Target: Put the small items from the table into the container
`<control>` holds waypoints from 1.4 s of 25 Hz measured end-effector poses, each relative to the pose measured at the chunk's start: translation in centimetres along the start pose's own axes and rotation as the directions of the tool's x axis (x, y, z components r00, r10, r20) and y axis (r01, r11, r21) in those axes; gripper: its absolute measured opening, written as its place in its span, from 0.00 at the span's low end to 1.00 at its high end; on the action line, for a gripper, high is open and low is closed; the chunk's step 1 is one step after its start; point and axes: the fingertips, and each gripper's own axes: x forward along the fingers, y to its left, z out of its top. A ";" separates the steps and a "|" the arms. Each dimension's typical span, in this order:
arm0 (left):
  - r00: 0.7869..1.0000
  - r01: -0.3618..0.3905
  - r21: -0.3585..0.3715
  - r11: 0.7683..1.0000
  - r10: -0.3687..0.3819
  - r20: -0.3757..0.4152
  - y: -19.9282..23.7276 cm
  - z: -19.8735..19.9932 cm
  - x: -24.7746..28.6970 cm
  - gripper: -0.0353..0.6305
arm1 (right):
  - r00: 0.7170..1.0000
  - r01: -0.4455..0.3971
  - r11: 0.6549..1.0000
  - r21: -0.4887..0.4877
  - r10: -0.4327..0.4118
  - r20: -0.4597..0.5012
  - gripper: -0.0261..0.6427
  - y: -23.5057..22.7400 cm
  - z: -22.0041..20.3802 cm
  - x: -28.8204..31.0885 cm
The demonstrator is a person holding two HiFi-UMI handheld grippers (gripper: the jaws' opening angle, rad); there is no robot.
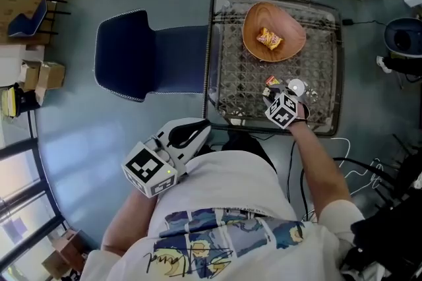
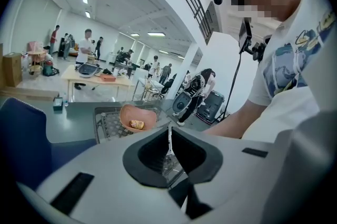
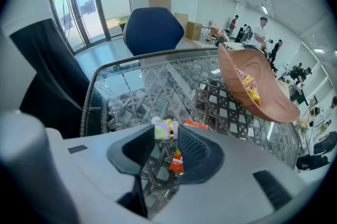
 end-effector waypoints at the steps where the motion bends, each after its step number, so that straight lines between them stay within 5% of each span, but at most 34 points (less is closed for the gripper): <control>1: 1.000 0.000 0.002 1.000 0.000 -0.001 0.0 0.2 0.2 0.07 | 1.000 0.003 1.000 0.003 -0.003 0.013 0.25 -0.2 0.3 -0.5; 9: 1.000 0.018 0.031 0.999 -0.018 0.006 -0.8 1.5 1.9 0.07 | 0.988 0.055 0.998 0.018 -0.057 0.144 0.25 -2.2 4.2 -7.1; 16: 1.000 0.027 0.045 0.999 -0.027 0.007 -1.3 2.6 3.1 0.07 | 0.960 0.147 0.983 0.112 -0.169 0.223 0.25 -8.3 6.4 -11.2; 25: 1.000 -0.022 0.041 0.999 0.022 0.008 -0.1 2.6 2.8 0.07 | 0.966 0.147 0.980 0.132 -0.171 0.194 0.25 -14.0 8.0 -8.0; 35: 0.996 -0.087 -0.021 0.996 0.088 0.021 1.9 2.1 0.9 0.07 | 0.992 0.092 0.992 0.085 -0.099 0.079 0.25 -15.4 8.9 -3.3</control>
